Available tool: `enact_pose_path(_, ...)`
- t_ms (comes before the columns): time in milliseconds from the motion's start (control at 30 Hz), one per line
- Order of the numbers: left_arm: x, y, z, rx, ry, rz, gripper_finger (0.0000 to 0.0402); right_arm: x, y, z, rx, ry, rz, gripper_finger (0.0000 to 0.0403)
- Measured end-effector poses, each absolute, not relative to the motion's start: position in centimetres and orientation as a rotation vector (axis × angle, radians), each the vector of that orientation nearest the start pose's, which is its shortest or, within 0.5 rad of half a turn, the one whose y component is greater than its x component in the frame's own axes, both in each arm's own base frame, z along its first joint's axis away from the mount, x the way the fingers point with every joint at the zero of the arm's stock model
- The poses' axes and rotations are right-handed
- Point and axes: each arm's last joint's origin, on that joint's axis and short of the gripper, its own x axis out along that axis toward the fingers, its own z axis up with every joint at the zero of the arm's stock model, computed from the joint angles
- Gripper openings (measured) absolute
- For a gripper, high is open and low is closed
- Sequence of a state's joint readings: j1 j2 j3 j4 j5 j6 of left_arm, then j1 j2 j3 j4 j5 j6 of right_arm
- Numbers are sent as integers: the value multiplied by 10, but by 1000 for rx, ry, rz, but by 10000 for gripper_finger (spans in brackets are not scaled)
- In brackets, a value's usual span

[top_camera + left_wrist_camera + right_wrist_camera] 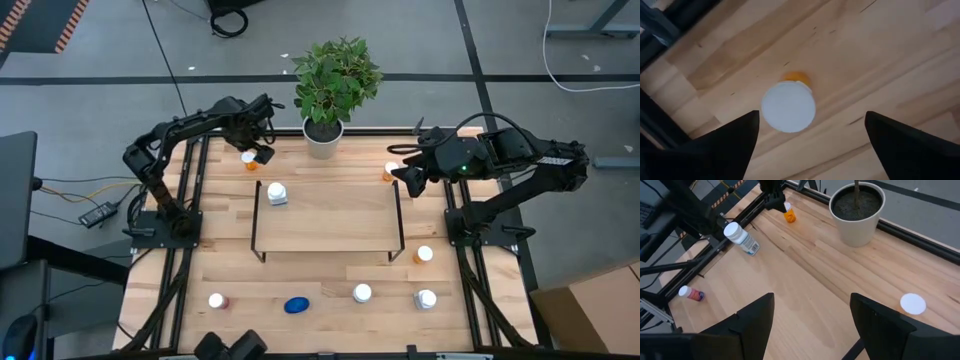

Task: Pick and place medicine bottles onto shelf by color
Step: Put the top left orange pill bottle on the shelf

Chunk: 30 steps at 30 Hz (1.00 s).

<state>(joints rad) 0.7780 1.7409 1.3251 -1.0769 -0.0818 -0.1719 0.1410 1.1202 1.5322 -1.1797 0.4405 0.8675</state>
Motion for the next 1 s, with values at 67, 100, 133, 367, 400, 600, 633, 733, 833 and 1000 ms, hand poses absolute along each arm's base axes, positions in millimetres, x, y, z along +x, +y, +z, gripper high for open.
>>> enact_pose_path(67,228,228,217,-662,1408,815,367,173,12,429,606,556,-578,269)
enact_pose_path(100,229,229,215,-664,1415,814,366,173,12,429,612,555,-580,269)
enact_pose_path(133,229,229,214,-665,1419,814,366,173,12,429,618,553,-582,269)
enact_pose_path(367,227,234,211,-648,1427,837,366,173,12,429,636,548,-588,269)
enact_pose_path(400,225,236,211,-653,1427,842,366,173,12,429,637,548,-588,269)
enact_pose_path(600,215,244,211,-684,1424,874,360,173,12,429,636,548,-588,269)
enact_pose_path(633,214,245,211,-691,1421,874,358,173,12,429,635,547,-590,269)
enact_pose_path(733,212,246,211,-701,1416,852,355,173,12,429,626,548,-590,269)
enact_pose_path(833,213,247,211,-701,1410,851,355,173,12,429,617,548,-589,269)
enact_pose_path(1000,213,246,209,-700,1410,851,355,173,11,429,610,541,-601,269)
